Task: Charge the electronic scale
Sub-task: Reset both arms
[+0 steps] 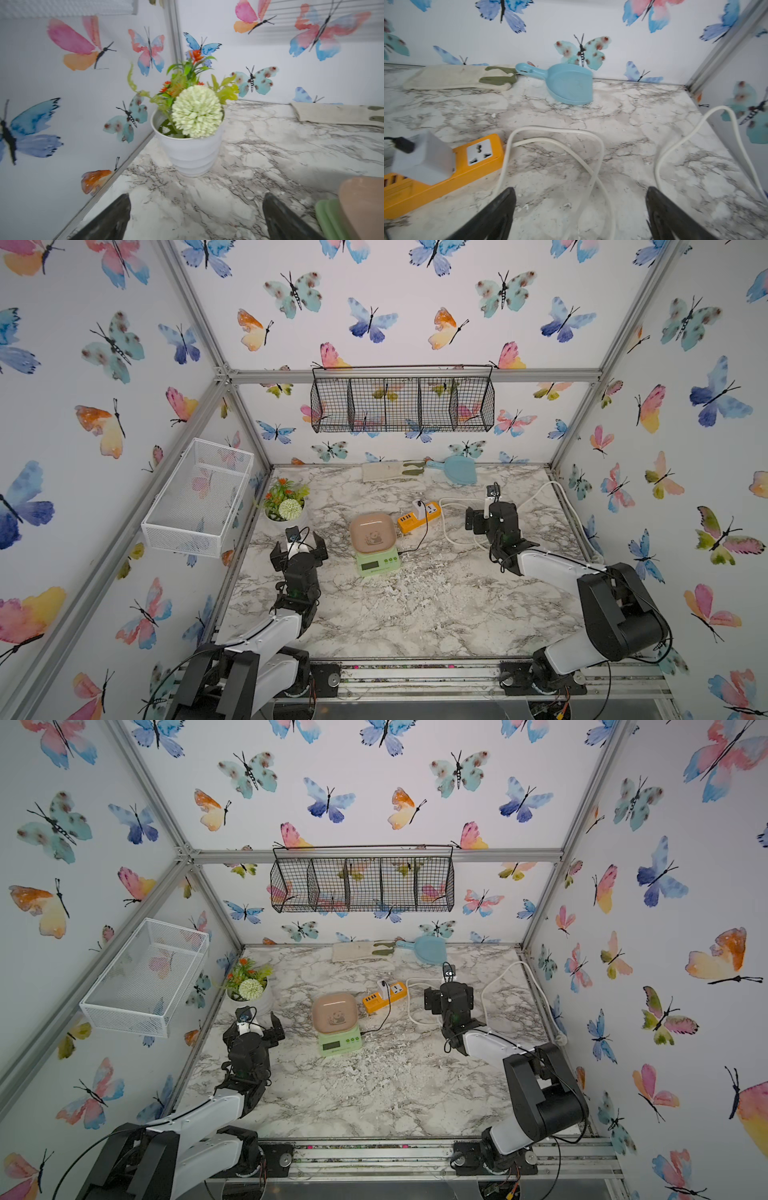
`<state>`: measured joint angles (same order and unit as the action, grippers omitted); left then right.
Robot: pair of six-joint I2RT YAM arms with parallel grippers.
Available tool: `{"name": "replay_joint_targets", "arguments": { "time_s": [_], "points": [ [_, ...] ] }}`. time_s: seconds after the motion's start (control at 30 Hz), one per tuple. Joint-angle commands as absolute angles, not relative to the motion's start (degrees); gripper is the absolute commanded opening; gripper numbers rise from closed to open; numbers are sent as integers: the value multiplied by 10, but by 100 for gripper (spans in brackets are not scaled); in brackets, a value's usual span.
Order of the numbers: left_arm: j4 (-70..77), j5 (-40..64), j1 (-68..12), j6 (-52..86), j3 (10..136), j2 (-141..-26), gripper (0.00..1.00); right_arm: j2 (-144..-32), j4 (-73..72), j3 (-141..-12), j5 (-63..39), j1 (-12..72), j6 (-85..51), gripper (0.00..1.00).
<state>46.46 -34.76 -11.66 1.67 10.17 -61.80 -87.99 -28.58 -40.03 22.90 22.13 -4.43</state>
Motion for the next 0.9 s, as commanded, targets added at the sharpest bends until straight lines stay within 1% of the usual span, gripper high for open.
{"name": "replay_joint_targets", "arguments": {
  "time_s": [0.0, 0.07, 0.13, 0.23, 0.3, 0.37, 0.43, 0.6, 0.7, 0.77, 0.87],
  "points": [
    [560, -345, -92, 8, 65, -611, 98, -886, -419, -357, 315, 206, -20, 98],
    [599, -310, -77, 15, 44, -622, 98, -894, -465, -338, 303, 186, -19, 98],
    [611, -272, -57, 25, 42, -642, 98, -887, -451, -335, 304, 176, -18, 98],
    [605, -233, -36, 36, 60, -669, 98, -892, -531, -304, 283, 150, 0, 98],
    [583, -213, -30, 38, 73, -675, 98, -883, -508, -306, 270, 141, 9, 98],
    [591, -193, -24, 41, 70, -677, 98, -883, -533, -296, 263, 129, 17, 98],
    [593, -172, -17, 42, 70, -675, 98, -874, -522, -292, 250, 114, 13, 98],
    [604, -148, -11, 42, 58, -666, 98, -850, -493, -278, 227, 99, 18, 98],
    [620, -150, -11, 40, 48, -659, 98, -836, -498, -263, 225, 98, 24, 98],
    [590, -180, -9, 29, 49, -643, 98, -822, -485, -256, 208, 98, 24, 98],
    [583, -161, -2, 22, 53, -644, 98, -817, -510, -243, 169, 95, 21, 98]
  ]
}}
